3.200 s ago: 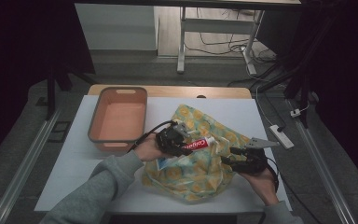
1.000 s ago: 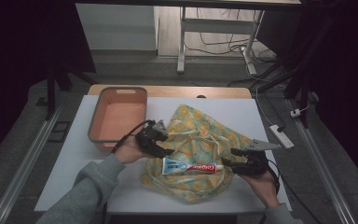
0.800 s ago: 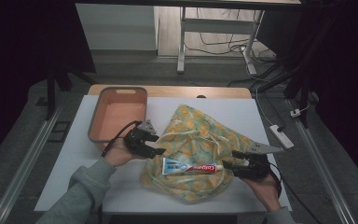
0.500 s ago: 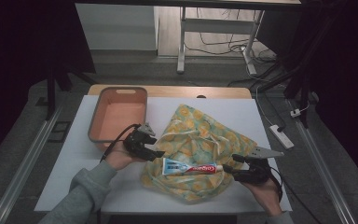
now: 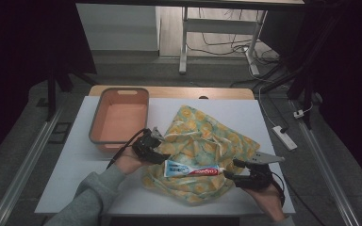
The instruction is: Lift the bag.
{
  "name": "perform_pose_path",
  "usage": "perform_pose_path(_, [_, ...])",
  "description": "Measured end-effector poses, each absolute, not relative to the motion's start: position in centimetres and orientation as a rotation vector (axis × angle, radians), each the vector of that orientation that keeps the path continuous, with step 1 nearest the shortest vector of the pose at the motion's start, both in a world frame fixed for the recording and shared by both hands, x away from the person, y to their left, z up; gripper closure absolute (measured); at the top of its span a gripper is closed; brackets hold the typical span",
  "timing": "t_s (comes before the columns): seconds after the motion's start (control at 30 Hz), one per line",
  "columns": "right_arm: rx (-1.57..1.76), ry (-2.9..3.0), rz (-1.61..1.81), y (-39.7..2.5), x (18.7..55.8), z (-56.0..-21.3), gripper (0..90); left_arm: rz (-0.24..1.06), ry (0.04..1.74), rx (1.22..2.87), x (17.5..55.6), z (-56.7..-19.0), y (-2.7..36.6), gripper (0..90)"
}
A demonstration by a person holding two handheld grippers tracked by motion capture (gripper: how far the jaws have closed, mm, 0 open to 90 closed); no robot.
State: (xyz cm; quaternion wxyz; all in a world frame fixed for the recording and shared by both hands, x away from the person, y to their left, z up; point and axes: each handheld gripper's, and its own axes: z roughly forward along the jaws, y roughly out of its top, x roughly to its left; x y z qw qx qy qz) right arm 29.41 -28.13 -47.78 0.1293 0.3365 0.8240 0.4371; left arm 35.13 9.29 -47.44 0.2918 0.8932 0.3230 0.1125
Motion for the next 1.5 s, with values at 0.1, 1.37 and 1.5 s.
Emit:
perform_pose_path(0.1, [0.973, 2.391, 1.278, -28.2, 29.2, -47.7, 37.2, 0.344, 0.876, 2.377, 35.5, -46.8, 9.3, 35.6])
perform_pose_path(1.37, [0.952, 2.503, 0.849, -23.9, 26.7, -49.0, 89.4, -0.021, 0.858, 2.389, 36.1, -46.9, 12.0, 89.1])
perform_pose_path(1.5, [0.907, 2.404, 1.059, -25.1, 26.0, -45.4, 89.6, -0.056, 0.829, 2.295, 35.6, -45.0, 13.7, 89.3])
